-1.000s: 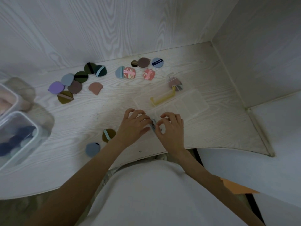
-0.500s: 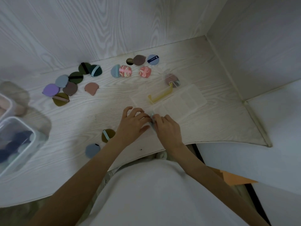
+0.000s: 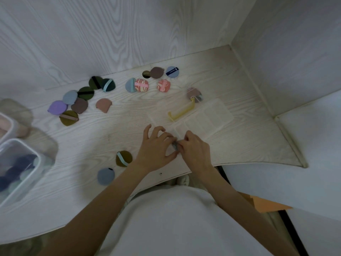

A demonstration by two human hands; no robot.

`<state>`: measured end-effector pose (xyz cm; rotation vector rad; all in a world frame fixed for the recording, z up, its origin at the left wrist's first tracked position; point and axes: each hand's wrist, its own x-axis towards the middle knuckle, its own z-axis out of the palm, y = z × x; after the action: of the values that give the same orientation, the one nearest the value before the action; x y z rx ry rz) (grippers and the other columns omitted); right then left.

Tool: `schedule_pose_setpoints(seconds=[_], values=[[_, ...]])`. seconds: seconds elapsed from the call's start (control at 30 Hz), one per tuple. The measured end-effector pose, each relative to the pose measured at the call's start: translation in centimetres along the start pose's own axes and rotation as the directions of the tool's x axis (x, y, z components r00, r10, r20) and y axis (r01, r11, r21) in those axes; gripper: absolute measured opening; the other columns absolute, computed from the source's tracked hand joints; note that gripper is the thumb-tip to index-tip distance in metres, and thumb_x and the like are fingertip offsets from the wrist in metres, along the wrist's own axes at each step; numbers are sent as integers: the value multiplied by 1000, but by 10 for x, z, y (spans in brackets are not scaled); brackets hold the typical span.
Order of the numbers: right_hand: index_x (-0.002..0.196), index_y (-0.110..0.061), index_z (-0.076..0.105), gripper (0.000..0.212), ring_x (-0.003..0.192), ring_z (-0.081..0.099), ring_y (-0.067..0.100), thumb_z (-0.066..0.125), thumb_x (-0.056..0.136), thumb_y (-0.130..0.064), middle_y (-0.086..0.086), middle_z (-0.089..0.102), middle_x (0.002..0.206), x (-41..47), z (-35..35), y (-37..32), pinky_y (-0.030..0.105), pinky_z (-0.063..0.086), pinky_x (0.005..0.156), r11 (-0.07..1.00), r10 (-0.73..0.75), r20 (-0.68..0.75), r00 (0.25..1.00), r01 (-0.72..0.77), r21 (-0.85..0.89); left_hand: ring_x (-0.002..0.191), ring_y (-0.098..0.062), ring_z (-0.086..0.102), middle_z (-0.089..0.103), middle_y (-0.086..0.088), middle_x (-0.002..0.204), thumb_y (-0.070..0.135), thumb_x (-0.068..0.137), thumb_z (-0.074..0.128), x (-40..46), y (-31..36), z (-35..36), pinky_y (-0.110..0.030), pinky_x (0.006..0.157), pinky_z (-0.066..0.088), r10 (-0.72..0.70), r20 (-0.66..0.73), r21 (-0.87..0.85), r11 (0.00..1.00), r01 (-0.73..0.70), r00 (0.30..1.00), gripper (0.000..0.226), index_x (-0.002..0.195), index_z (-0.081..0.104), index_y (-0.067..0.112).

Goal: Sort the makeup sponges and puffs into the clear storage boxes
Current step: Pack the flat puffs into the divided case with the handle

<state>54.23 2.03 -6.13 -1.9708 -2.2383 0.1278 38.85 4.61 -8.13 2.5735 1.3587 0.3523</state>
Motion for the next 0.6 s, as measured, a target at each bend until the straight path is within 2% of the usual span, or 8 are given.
schedule_pose_setpoints(seconds=[0.07,0.13,0.23,0.3,0.43,0.53,0.6], values=[[62,-16,68,15,55,51,18,83,66,-15,4,53,69,-2,4,10,18,24,38,999,-16,-26,1000,17,34,112,-25,51,66,8,102,62,79,41,1,4,0,-55,105,17,-9,35,30,1000,8,999,50,99,69,26],[73,-15,70,8,65,54,21,78,72,-15,7,57,78,-3,8,20,24,40,49,989,-41,-84,996,52,141,112,-26,52,67,7,101,67,76,40,3,6,0,-57,105,15,-30,38,55,998,28,999,54,98,69,26],[83,-15,70,6,74,56,22,64,81,-17,6,64,87,-1,11,28,28,47,66,971,-54,-129,990,82,225,115,-23,48,66,9,103,79,67,40,0,6,1,-60,105,13,-53,56,57,997,50,997,68,101,67,26],[85,-13,70,10,71,61,23,60,80,-14,4,68,84,5,12,27,29,51,65,957,-77,-108,991,104,270,117,-21,43,66,9,103,79,66,39,-2,7,1,-60,105,13,-53,48,78,996,50,997,71,104,65,25],[92,-13,71,12,69,63,24,63,82,-12,3,71,82,22,7,13,31,50,65,925,-129,-29,991,131,357,119,-22,51,67,7,104,66,66,44,-6,-10,-4,-59,105,14,-80,-10,67,995,80,997,61,103,66,23],[99,-16,70,14,74,60,18,62,87,-18,1,70,84,52,-3,10,24,44,66,916,-137,-1,991,127,381,124,-21,48,65,8,111,58,65,47,-11,-32,-10,-61,105,12,-109,-44,43,993,111,993,58,108,65,23],[100,-15,69,15,75,58,18,61,88,-17,2,69,88,88,-11,16,18,38,68,907,-147,-34,989,149,395,127,-19,43,62,10,116,56,67,48,-12,-43,-14,-63,106,14,-130,-34,37,991,132,991,57,112,63,24]])
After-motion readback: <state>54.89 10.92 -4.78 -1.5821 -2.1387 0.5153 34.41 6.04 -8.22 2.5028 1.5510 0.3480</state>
